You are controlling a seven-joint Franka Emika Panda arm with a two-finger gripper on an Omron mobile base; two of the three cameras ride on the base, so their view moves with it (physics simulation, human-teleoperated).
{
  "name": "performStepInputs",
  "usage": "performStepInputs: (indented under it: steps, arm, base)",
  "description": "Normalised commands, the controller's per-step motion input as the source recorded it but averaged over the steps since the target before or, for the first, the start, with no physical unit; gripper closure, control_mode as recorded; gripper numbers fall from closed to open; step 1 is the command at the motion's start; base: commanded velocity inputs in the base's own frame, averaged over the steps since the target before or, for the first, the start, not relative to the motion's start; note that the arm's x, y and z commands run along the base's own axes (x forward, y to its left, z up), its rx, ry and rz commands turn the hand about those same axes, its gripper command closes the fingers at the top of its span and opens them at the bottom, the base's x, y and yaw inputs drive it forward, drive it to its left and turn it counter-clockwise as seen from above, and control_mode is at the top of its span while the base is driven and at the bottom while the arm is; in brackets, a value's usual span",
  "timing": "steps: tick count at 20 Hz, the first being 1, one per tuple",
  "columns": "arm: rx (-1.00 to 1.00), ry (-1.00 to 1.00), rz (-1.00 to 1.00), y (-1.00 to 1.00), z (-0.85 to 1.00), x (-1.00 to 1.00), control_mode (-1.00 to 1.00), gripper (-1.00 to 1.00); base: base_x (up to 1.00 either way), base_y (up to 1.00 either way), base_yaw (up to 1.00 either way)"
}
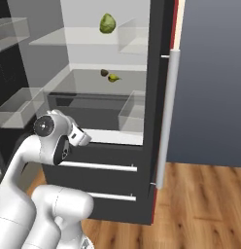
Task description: Place the pear in the correct fridge rack based on whether it is a fruit or vegetable. Finally, close the fridge door.
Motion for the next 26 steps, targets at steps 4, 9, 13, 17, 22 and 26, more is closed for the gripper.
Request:
performStepInputs:
  steps: [4, 9, 13, 17, 22, 26]
  arm:
    - [-0.05, -0.08, 0.10, 0.41, 0.12, -0.28, -1.00, -1.00]
    - [-0.25, -0.15, 0.24, 0.99, 0.49, -0.67, -1.00, -1.00]
    - [-0.32, -0.21, 0.27, 0.90, 0.67, -0.88, -1.00, -1.00]
    - [-0.37, -0.04, 0.27, 0.91, 0.53, -0.96, -1.00, -1.00]
    - [-0.34, 0.00, 0.24, 1.00, 0.07, -0.89, -1.00, -1.00]
    - [-0.34, -0.05, 0.16, 1.00, -0.24, -0.56, -1.00, -1.00]
  base:
    - [0.00, 0.00, 0.00]
    - [0.00, 0.00, 0.00]
    - [0.00, 0.00, 0.00]
    - [0.00, 0.00, 0.00]
    - [0.00, 0.00, 0.00]
    - [0.00, 0.00, 0.00]
